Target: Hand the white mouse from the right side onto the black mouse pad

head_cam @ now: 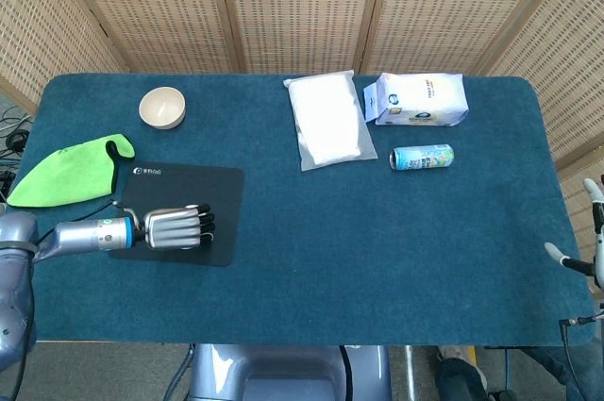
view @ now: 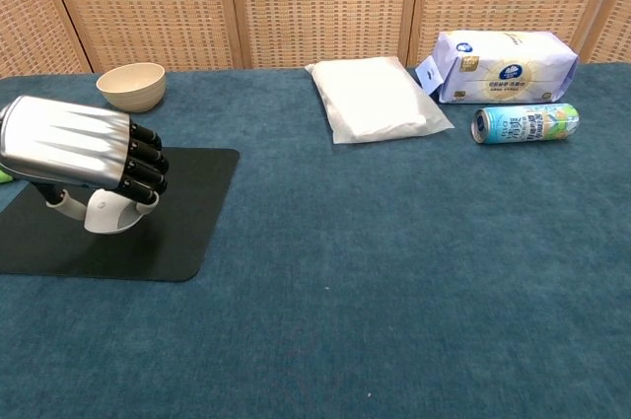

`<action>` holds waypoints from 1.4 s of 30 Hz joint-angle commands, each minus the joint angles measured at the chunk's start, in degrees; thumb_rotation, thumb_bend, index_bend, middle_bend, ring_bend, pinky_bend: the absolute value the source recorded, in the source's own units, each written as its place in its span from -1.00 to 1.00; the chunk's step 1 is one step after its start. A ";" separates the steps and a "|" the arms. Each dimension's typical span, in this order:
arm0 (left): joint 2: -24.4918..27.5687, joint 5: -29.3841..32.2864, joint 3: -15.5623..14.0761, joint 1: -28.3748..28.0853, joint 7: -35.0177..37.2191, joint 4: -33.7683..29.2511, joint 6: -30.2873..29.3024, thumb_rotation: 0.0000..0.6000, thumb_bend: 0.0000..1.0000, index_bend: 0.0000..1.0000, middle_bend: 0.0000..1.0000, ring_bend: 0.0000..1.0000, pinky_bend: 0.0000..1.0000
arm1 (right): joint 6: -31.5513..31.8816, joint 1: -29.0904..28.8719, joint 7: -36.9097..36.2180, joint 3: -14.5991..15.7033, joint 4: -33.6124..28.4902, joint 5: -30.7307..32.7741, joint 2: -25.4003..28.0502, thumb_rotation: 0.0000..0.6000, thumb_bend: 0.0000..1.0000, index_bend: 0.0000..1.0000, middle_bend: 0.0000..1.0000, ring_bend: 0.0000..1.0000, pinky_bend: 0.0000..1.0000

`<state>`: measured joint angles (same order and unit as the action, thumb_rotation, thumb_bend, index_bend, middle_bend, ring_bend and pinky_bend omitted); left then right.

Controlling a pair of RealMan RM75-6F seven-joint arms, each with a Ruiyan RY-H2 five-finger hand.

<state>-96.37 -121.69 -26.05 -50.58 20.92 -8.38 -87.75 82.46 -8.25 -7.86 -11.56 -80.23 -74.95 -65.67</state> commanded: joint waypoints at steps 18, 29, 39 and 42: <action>-1.38 -0.32 -3.07 0.55 0.51 1.62 2.63 1.00 -0.77 0.07 -0.14 -0.35 -0.28 | -0.63 -0.04 1.00 -0.53 -0.43 0.61 -0.14 1.00 -1.00 -1.00 -1.00 -1.00 -1.00; -1.32 0.35 -3.34 0.68 0.43 1.46 5.11 1.00 -0.79 -0.80 -1.00 -0.71 -0.28 | -0.64 0.06 0.66 -0.70 -0.50 0.54 -0.04 1.00 -1.00 -1.00 -1.00 -1.00 -1.00; 0.55 0.92 -3.24 -0.14 -0.38 1.43 3.72 1.00 -0.88 -1.00 -1.00 -0.87 -0.29 | -0.06 0.41 0.50 -0.93 -1.17 0.45 0.30 1.00 -1.00 -1.00 -1.00 -1.00 -1.00; 2.01 2.41 -1.88 0.33 -0.13 0.78 1.19 1.00 -0.88 -1.00 -1.00 -0.90 -0.32 | 0.09 0.47 0.42 -0.84 -1.37 0.13 0.41 1.00 -1.00 -1.00 -1.00 -1.00 -1.00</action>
<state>-95.20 -120.18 -28.75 -50.50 20.56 -7.17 -85.30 82.54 -7.79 -7.43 -12.42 -81.58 -74.81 -65.28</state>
